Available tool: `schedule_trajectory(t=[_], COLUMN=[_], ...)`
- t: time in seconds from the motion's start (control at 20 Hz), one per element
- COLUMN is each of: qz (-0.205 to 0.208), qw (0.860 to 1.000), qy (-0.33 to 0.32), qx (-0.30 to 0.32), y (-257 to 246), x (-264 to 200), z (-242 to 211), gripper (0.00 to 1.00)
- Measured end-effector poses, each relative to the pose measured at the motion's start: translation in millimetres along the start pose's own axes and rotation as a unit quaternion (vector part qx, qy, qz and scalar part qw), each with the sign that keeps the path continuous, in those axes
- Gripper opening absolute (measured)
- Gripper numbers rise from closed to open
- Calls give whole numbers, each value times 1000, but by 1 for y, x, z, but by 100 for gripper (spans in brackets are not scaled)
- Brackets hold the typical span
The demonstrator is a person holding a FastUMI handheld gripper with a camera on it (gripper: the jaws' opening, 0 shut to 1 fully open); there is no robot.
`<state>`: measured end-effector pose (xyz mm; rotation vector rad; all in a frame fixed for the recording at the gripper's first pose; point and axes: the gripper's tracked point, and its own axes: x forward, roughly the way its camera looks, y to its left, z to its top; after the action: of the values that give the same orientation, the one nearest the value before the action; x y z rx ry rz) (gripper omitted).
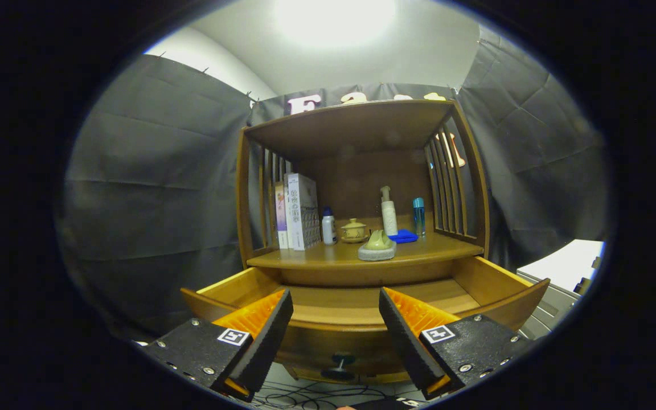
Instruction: Pull open the drawer, take out the items inside it, and place them on the countertop above the cabinet.
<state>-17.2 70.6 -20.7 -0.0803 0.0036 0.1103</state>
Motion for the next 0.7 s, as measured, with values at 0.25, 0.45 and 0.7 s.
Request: schedule_trajectory(t=[0.25,0.45,0.7], qz=[-3,-7,-16], qw=[1000,999,998], qy=[23,37,50], qx=[-1,-15,-22], y=[3,1,-2], x=[-11,-19,-14], z=[-34,-47,-68], gripper=[94,94,95])
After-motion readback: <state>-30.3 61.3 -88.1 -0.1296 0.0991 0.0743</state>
